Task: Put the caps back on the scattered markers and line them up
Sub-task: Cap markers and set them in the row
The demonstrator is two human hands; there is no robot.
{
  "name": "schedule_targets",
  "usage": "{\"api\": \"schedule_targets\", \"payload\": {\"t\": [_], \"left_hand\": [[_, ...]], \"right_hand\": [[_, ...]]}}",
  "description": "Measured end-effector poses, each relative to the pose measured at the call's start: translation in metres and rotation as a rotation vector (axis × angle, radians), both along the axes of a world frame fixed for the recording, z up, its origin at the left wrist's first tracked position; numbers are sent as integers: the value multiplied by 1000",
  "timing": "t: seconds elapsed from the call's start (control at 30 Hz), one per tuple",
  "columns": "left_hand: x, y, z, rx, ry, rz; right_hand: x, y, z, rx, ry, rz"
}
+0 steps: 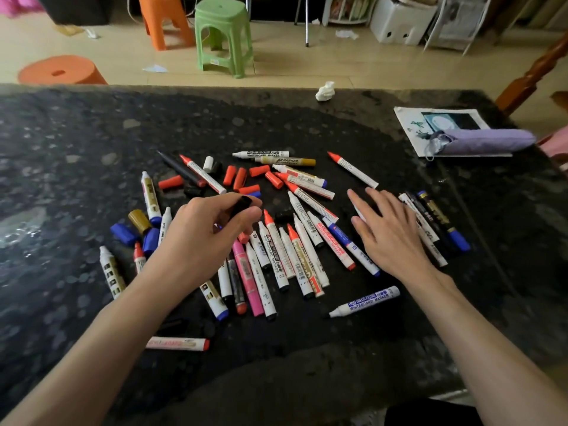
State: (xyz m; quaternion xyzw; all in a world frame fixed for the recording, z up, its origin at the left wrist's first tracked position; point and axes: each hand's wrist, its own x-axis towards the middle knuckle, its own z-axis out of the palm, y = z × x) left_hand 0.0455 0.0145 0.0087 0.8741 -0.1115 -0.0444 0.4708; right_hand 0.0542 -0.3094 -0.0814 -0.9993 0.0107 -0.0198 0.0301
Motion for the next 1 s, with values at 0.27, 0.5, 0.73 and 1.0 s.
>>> {"api": "schedule_targets", "payload": {"t": [0.27, 0.5, 0.73, 1.0], "left_hand": [[0, 12, 2, 62, -23, 10], [2, 20, 0, 56, -40, 44], [6, 25, -6, 34, -2, 93], [5, 37, -8, 76, 36, 33]], "right_hand": [[-1, -10, -4, 10, 123, -68], [1, -6, -1, 21, 180, -109], [1, -6, -1, 15, 188, -147], [3, 5, 16, 117, 55, -153]]}}
